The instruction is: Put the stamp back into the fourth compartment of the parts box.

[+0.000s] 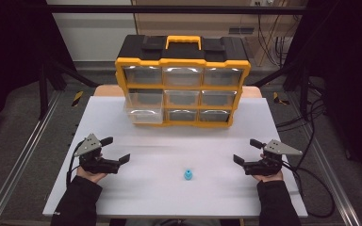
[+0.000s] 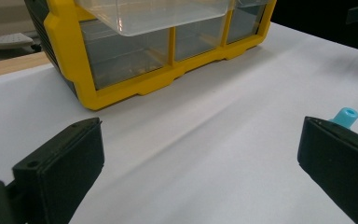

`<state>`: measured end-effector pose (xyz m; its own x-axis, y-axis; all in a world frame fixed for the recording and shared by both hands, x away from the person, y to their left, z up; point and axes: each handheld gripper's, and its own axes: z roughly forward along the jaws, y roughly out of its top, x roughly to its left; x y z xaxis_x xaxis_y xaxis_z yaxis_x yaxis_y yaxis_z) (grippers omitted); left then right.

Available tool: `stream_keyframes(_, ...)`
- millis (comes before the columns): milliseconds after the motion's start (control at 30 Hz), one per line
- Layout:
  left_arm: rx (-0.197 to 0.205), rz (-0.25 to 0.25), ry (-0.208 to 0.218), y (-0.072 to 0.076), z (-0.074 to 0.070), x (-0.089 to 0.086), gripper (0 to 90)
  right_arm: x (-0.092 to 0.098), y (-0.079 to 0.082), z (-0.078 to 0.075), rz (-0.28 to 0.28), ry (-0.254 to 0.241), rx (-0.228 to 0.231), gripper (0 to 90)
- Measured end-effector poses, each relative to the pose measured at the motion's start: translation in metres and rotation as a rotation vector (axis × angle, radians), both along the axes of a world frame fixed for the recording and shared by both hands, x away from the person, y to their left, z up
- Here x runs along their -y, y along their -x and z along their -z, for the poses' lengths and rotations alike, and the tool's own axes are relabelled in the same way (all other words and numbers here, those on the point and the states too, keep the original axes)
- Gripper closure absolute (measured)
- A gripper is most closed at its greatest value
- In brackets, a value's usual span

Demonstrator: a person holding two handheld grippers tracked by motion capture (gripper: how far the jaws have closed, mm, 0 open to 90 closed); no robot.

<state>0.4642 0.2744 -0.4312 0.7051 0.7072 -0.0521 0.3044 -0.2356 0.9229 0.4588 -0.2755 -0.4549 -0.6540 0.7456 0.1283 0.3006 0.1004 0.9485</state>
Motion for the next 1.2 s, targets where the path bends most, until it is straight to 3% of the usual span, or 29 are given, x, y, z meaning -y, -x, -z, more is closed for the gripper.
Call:
stream_keyframes(500, 0.007, 0.004, 0.007, 0.001, -0.002, 0.003, 0.0, 0.0, 0.001, 0.0, -0.004, 0.002, -0.004, 0.2)
stream_keyframes(1200, -0.011, 0.027, -0.009, 0.004, -0.004, 0.027, 0.0, -0.001, 0.0, 0.001, -0.006, 0.015, -0.008, 0.2)
